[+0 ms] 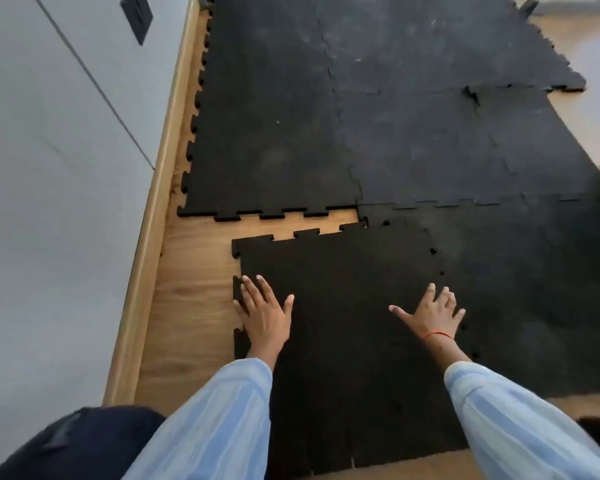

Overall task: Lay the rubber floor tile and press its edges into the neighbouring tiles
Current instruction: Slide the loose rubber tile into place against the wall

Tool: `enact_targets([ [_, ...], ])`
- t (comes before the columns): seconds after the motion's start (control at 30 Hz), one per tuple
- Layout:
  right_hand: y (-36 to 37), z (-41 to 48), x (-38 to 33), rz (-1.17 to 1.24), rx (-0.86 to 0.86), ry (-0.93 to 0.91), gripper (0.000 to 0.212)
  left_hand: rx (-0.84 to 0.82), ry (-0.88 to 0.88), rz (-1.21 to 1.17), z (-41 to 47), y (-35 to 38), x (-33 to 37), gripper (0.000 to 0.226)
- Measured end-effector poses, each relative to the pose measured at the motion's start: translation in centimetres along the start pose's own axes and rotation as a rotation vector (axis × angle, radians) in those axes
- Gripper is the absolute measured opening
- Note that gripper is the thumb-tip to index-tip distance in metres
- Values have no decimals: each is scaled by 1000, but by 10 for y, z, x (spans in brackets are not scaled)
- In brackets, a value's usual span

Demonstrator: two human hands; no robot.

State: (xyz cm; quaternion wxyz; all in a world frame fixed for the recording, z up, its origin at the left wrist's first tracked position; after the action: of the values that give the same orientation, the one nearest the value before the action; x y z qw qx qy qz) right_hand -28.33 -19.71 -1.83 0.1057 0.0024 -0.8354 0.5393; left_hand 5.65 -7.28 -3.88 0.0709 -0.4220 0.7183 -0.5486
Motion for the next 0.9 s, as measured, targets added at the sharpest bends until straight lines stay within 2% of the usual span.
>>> enact_targets([
  [0.07, 16, 2, 11, 35, -68, 52, 117, -21, -150, -38, 0, 13, -17, 91],
  [0.2, 19, 8, 8, 52, -107, 49, 114, -142, -526, -294, -4, 36, -42, 105],
  [0.27, 15, 10, 7, 67, -117, 40, 114, -178, -547, -302, -3, 37, -43, 109],
  [0.43, 32, 16, 34, 172, -217, 142, 131, -96, -493, -357, 10, 30, -52, 110],
  [0.6, 32, 23, 39, 189, -180, 172, 135, -2, -519, -341, 8, 31, -48, 116],
  [0.8, 34, 29, 40, 206, -180, 165, 131, 99, -584, -422, 15, 23, -56, 109],
  [0.9, 32, 28, 41, 215, -182, 184, 129, 122, -639, -495, 14, 21, -65, 96],
])
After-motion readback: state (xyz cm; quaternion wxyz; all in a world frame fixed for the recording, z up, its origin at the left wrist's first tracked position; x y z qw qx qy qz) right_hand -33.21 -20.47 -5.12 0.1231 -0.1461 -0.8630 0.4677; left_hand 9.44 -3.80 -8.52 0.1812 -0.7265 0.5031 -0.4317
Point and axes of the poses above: each hand's wrist, its own z-axis towards the middle knuckle, its own y-axis out of the palm, x = y × z, the point moved 10 cm from there along z, towards the middle knuckle, and after that the axes turned 13 degrees about -z, right-handed, at the moved point
